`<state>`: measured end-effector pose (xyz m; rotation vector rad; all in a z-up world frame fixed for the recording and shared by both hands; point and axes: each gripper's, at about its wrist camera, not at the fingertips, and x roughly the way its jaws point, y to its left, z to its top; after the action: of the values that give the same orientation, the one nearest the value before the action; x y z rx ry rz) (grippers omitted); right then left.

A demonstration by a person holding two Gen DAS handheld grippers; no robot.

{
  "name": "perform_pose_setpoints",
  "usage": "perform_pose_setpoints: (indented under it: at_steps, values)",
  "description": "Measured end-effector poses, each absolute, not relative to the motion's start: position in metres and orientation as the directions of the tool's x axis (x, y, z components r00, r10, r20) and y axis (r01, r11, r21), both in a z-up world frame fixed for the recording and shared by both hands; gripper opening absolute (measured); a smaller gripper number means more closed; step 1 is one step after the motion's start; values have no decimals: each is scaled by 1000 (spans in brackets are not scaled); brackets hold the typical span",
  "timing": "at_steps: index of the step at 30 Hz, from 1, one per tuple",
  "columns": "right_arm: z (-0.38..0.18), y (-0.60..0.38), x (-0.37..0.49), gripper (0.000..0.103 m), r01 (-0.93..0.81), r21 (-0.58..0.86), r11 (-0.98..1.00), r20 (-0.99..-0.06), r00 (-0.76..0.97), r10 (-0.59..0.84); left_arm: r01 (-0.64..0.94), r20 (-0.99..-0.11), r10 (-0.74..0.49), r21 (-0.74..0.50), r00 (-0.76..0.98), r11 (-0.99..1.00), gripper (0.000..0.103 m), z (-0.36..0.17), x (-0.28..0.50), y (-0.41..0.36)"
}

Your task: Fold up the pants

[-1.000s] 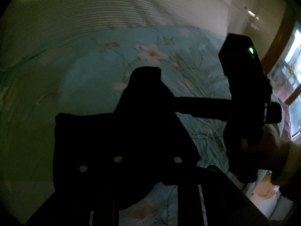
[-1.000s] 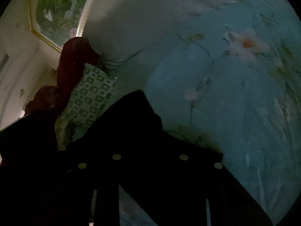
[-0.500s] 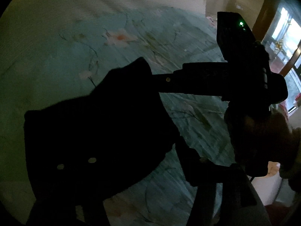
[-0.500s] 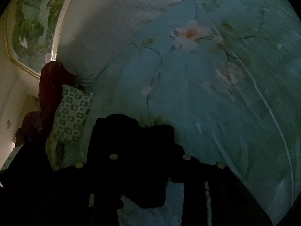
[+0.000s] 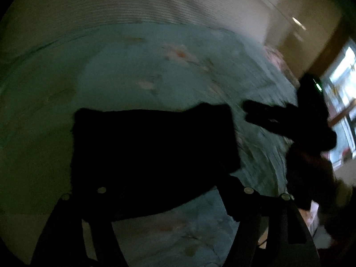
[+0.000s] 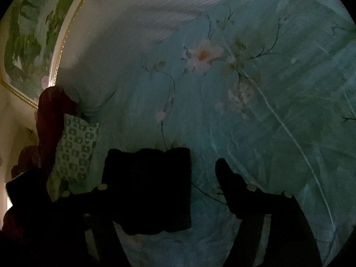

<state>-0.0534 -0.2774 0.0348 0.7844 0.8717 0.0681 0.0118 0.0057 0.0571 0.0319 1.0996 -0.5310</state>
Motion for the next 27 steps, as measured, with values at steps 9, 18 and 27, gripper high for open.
perform_pose_setpoints:
  at_steps: [9,18,27]
  values:
    - [45,-240,-51,80,222,597,771,-695,623,358,279,-859,-342,-246,382,928,72,52,42,54]
    - [35,-224,-45,80,218,583,782,-719,586,373,254,-873,-325,-243,363,936,77,35,59,62]
    - [17,-219,-40,81,238,590,772,-736,551,392,219,-891,-341,-283,300,934,78,6,81,69]
